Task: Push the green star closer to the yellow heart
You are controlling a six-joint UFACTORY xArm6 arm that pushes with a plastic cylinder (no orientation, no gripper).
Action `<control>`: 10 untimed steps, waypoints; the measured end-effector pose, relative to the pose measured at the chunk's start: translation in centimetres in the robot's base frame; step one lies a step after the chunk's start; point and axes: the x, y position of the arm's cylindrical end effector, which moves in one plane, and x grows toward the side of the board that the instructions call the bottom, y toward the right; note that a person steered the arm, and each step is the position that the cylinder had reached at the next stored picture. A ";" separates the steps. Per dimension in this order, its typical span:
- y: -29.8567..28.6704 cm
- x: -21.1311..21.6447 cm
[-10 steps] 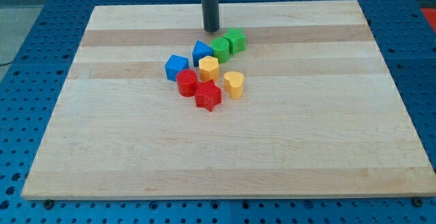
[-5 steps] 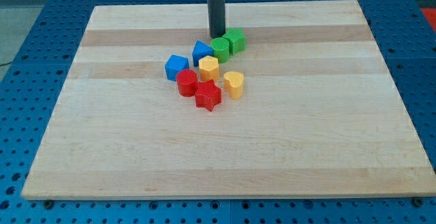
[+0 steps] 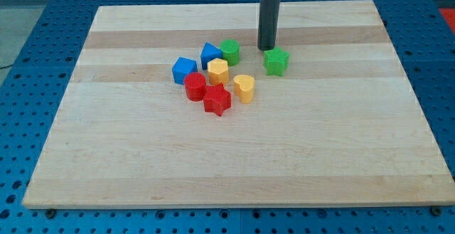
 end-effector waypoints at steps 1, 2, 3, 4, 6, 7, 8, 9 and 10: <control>4.0 -0.4; 8.7 1.9; 7.4 5.1; 6.1 5.2; 4.6 4.5; 3.8 4.5; 3.3 4.5; 1.7 4.5; 1.6 4.5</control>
